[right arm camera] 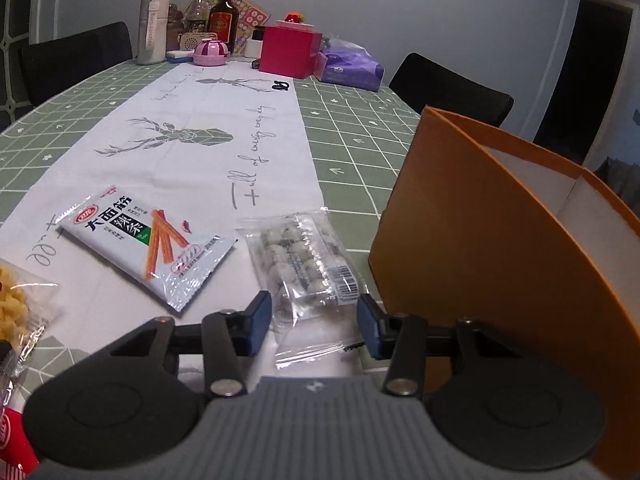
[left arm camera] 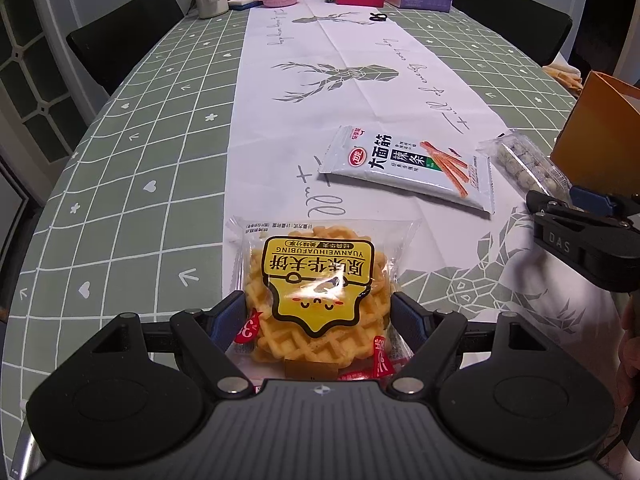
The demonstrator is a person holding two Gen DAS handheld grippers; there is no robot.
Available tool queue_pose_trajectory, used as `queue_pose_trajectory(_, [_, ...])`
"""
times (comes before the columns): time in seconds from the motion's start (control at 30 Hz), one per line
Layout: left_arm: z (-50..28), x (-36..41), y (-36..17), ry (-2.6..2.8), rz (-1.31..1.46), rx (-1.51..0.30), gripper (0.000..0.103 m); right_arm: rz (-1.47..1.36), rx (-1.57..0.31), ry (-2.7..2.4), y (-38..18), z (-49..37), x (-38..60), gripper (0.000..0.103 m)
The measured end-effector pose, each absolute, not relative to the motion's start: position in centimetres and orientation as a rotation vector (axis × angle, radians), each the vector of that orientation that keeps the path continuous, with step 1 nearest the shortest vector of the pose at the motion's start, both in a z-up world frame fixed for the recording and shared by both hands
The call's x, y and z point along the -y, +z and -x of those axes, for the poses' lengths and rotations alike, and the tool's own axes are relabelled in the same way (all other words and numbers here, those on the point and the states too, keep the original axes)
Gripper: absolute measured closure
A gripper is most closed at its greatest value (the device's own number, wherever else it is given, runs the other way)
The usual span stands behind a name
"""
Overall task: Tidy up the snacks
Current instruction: 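Lift the waffle packet with the left tool while the right tool lifts the quail-egg pack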
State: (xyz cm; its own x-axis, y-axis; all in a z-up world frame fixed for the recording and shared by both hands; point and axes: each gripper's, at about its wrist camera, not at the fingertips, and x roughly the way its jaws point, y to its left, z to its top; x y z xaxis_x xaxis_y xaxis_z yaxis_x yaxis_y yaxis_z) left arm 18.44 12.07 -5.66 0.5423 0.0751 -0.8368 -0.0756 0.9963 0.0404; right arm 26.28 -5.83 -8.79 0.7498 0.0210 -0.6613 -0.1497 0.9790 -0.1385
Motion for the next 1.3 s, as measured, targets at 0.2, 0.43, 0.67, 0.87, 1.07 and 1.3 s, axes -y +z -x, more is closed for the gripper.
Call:
queue_pose_trajectory(0.2, [-18.4, -12.1, -5.6, 0.081, 0.005, -0.993, 0.013, 0.164, -0.731, 0.196, -8.2, -22.7, 6.4, 0.062])
queue_pose_trajectory(0.43, [-18.1, -12.1, -5.6, 0.058, 0.019, -1.000, 0.009, 0.158, -0.760, 0.333, -7.2, -17.7, 6.2, 0.060])
queue_pose_trajectory(0.67, [-17.9, -11.9, -5.8, 0.068, 0.020, -0.984, 0.000, 0.193, -0.637, 0.425, -6.3, -18.2, 6.5, 0.026])
queue_pose_trajectory(0.87, [-18.2, -12.1, -6.6, 0.063, 0.063, -0.988, 0.000, 0.086, -0.711, 0.423, -7.7, -20.3, 7.2, 0.027])
queue_pose_trajectory(1.07, [-18.5, -12.2, -7.0, 0.052, 0.095, -0.980, 0.000, 0.058, -0.730, 0.453, -8.9, -20.6, 7.3, 0.034])
queue_pose_trajectory(1.3, [-18.2, -11.5, -6.6, 0.018, 0.080, -0.954, 0.005, 0.088, -0.705, 0.465, -8.9, -20.0, 7.4, 0.047])
